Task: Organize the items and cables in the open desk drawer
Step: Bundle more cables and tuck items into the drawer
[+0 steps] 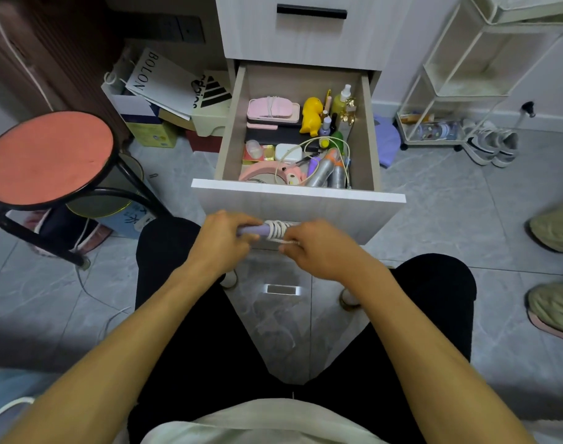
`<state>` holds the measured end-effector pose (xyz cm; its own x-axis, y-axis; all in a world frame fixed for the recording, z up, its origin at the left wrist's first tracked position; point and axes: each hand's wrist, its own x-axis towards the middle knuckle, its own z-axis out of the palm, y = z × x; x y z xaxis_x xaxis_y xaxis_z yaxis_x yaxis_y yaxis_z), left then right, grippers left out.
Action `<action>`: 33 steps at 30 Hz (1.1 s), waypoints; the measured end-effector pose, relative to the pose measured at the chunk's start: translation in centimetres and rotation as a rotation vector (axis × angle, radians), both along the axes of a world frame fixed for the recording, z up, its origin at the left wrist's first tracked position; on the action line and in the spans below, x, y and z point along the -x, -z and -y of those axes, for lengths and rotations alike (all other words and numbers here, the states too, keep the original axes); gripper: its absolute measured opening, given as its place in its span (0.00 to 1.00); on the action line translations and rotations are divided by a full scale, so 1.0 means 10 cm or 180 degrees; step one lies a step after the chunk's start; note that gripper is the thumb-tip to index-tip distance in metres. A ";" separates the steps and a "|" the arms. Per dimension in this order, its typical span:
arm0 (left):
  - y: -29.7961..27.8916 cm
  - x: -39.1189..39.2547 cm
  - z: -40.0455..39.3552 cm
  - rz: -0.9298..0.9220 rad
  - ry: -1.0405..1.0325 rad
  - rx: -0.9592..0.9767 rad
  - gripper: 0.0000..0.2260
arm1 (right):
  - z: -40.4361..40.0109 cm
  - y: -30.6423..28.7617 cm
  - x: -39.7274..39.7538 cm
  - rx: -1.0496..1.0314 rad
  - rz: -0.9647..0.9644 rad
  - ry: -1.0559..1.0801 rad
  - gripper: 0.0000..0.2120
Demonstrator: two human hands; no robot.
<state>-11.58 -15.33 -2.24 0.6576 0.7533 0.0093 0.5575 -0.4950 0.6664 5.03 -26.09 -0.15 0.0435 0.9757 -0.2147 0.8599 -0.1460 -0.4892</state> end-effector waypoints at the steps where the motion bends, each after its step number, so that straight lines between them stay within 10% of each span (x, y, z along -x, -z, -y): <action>1: -0.03 -0.01 0.01 -0.0083 0.0213 -0.0122 0.10 | -0.04 -0.09 -0.03 -0.0027 0.0115 -0.0031 0.09; 11: -0.38 0.12 -0.03 0.0439 0.0753 0.1289 0.14 | -0.18 -0.10 -0.34 -0.0090 -0.2242 0.0869 0.09; 18: -0.13 0.13 0.05 0.1611 -0.0310 0.2410 0.14 | -0.09 0.17 -0.01 -0.0236 -0.4129 0.2060 0.11; 28: 0.07 -0.14 0.13 0.1775 -0.1434 0.3343 0.11 | 0.02 0.22 0.14 -0.0487 -0.3617 0.2469 0.08; 33: 0.04 -0.12 0.05 0.1407 -0.1106 0.2860 0.10 | 0.08 0.14 0.02 -0.0524 -0.3499 0.2488 0.04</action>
<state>-10.41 -15.86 -2.61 0.4790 0.7484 -0.4587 0.1924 0.4204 0.8867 4.84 -26.86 -1.51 0.4758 0.7927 -0.3810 -0.2623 -0.2856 -0.9218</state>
